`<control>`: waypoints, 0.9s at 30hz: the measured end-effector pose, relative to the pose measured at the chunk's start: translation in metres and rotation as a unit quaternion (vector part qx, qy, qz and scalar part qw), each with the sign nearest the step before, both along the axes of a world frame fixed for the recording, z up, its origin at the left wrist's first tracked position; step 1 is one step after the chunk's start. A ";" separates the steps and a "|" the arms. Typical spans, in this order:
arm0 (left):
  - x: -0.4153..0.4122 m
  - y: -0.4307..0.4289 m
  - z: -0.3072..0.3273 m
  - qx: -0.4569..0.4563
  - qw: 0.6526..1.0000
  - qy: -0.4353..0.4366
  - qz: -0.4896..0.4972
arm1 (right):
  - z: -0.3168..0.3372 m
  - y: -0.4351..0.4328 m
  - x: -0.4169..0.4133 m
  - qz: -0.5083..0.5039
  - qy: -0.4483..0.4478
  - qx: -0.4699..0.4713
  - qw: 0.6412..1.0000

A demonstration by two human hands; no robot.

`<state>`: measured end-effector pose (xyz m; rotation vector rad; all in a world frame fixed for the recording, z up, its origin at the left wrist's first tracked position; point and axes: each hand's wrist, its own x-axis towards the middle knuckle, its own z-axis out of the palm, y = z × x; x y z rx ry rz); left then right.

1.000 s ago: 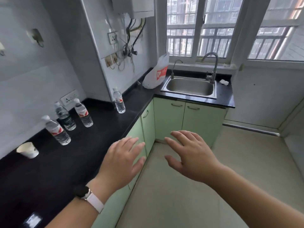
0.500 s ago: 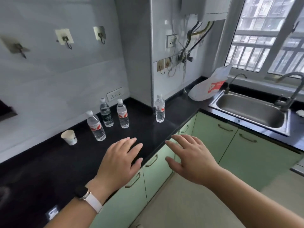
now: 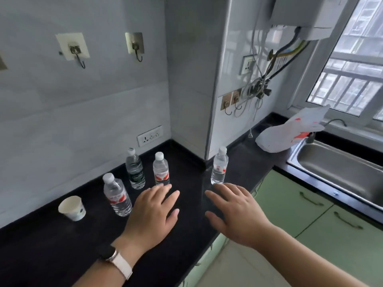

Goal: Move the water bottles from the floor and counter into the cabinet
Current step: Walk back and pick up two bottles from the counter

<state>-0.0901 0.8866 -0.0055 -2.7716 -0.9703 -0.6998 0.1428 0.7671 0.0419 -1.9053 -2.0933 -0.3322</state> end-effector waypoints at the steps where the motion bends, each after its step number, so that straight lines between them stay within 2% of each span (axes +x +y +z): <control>1: 0.000 0.006 -0.002 -0.005 1.000 -0.001 0.008 | -0.002 0.011 0.001 0.006 0.002 -0.004 1.000; 6: -0.001 0.037 -0.014 -0.021 0.998 0.013 0.050 | -0.017 0.072 0.014 0.059 0.001 -0.016 0.998; 12: 0.005 0.057 -0.019 -0.046 0.984 0.057 0.162 | -0.038 0.148 0.033 0.144 0.010 -0.041 0.989; 20: 0.025 0.063 -0.021 -0.127 0.923 0.068 0.356 | -0.048 0.226 0.053 0.249 0.089 -0.016 0.964; 27: 0.033 0.057 -0.032 -0.176 0.867 -0.009 0.466 | -0.077 0.268 0.049 0.257 0.115 -0.150 0.948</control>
